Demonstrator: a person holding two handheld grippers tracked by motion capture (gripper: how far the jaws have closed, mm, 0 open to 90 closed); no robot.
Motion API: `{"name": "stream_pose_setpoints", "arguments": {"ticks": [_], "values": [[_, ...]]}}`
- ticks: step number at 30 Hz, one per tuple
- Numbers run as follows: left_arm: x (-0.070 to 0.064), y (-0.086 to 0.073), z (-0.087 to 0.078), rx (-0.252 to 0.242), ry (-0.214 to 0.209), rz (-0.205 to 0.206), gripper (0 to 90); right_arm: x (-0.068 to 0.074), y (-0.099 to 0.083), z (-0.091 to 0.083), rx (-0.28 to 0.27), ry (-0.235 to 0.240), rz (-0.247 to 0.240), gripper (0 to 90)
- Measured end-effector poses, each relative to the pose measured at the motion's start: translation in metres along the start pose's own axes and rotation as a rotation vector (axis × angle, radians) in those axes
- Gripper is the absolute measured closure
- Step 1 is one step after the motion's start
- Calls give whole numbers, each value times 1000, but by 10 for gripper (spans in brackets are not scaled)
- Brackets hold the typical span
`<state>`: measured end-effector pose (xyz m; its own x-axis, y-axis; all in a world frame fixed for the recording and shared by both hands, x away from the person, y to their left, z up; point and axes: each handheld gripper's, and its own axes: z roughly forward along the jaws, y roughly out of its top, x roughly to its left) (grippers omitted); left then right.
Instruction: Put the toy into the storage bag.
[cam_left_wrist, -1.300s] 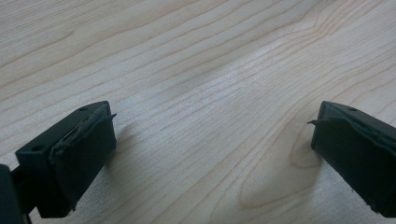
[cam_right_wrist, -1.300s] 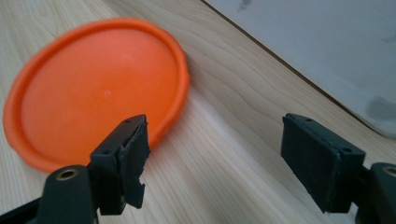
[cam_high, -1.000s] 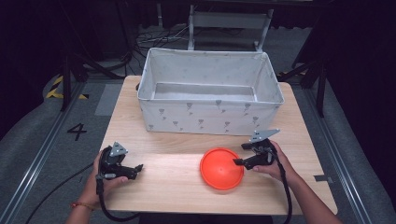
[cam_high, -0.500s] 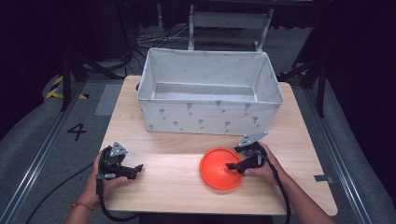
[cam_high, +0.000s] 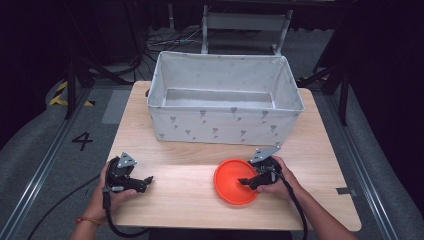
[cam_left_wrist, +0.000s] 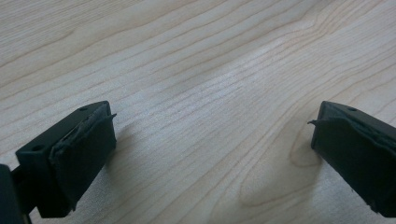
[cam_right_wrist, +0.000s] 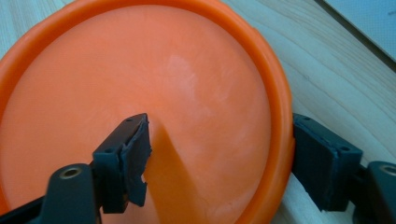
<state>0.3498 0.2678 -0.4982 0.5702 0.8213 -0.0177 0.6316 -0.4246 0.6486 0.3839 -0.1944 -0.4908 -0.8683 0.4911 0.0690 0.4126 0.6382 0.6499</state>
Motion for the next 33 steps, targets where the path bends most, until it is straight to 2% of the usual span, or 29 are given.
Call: {"name": "stream_pose_setpoints", "arguments": {"ticks": [1, 3, 6, 10, 11, 12, 15, 22, 25, 29, 31, 32, 33], "values": [[0, 0, 0, 0, 0, 0, 2, 0, 1, 0, -3, -2, 5, 294], [0, 0, 0, 1, -1, 1, 2, -3, 2, 0, -22, -6, 40, 406], [0, 0, 0, 0, -1, 1, 2, -8, 2, -1, -38, 6, 70, 498], [0, 0, 0, 0, -2, -1, 2, -15, -1, -2, -64, 41, 121, 617], [0, 0, 0, 0, -2, -1, 2, -15, -1, -2, -64, 41, 121, 617], [0, 0, 0, 1, -2, -1, 2, -19, -3, -5, -81, 67, 143, 671], [0, 0, 0, 0, -2, -1, 2, -21, -3, -7, -87, 72, 148, 697], [0, 0, 0, 0, -2, -1, 2, -16, 4, -23, -126, 94, 109, 778], [0, 0, 0, 0, -2, -1, 2, -12, 9, -35, -155, 107, 76, 804], [0, 0, 0, 0, -2, -1, 2, -2, 17, -49, -178, 90, 16, 816], [0, 0, 0, 0, -2, -1, 2, 7, 22, -62, -188, 62, -38, 818], [0, 0, 0, 0, -1, 0, 2, 7, 22, -62, -188, 62, -38, 818], [0, 0, 0, -1, 0, 0, 2, 10, 24, -66, -182, 42, -56, 818]]}}
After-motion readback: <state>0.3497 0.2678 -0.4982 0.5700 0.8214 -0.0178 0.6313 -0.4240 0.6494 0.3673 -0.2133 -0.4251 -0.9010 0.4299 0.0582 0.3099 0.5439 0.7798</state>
